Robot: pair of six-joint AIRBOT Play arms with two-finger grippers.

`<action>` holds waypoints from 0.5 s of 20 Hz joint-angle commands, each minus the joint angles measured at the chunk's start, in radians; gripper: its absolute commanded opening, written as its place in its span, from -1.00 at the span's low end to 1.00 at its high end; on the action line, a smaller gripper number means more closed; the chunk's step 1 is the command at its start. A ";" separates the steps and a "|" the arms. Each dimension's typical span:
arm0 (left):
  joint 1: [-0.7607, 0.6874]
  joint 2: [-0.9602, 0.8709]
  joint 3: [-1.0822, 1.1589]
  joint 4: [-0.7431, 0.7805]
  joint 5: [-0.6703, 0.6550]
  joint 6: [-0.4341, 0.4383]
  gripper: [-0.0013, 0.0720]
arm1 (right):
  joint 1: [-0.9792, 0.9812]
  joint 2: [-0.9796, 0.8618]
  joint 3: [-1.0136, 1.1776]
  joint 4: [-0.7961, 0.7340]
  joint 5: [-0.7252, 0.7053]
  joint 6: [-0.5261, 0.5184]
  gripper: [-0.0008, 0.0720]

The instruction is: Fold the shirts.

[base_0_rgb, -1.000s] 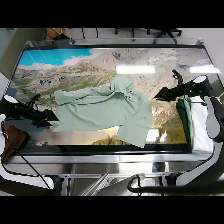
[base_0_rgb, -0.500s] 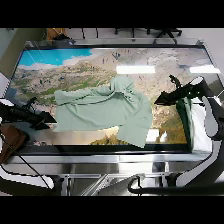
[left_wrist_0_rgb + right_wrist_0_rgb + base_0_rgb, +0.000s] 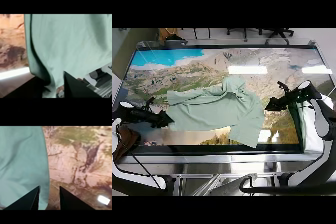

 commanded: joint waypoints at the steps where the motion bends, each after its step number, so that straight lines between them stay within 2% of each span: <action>1: -0.028 -0.026 -0.002 -0.033 -0.005 0.023 -0.37 | 0.025 -0.002 -0.040 -0.014 0.005 -0.011 -0.15; 2: -0.028 -0.026 -0.002 -0.032 -0.005 0.023 -0.58 | 0.034 -0.003 -0.040 -0.010 0.005 -0.015 -0.15; 3: -0.027 -0.025 -0.001 -0.034 -0.005 0.025 -0.91 | 0.043 -0.006 -0.041 0.002 0.006 -0.015 -0.15; 8: -0.010 0.016 0.000 -0.034 -0.001 0.030 -0.91 | 0.088 -0.011 -0.041 0.031 0.005 -0.019 -0.19; 9: -0.009 0.037 0.000 -0.034 0.000 0.036 -0.91 | 0.089 -0.011 -0.041 0.048 0.007 -0.022 -0.44; 10: -0.008 0.061 0.000 -0.034 -0.001 0.039 -0.91 | 0.089 -0.011 -0.041 0.076 0.011 -0.026 -0.81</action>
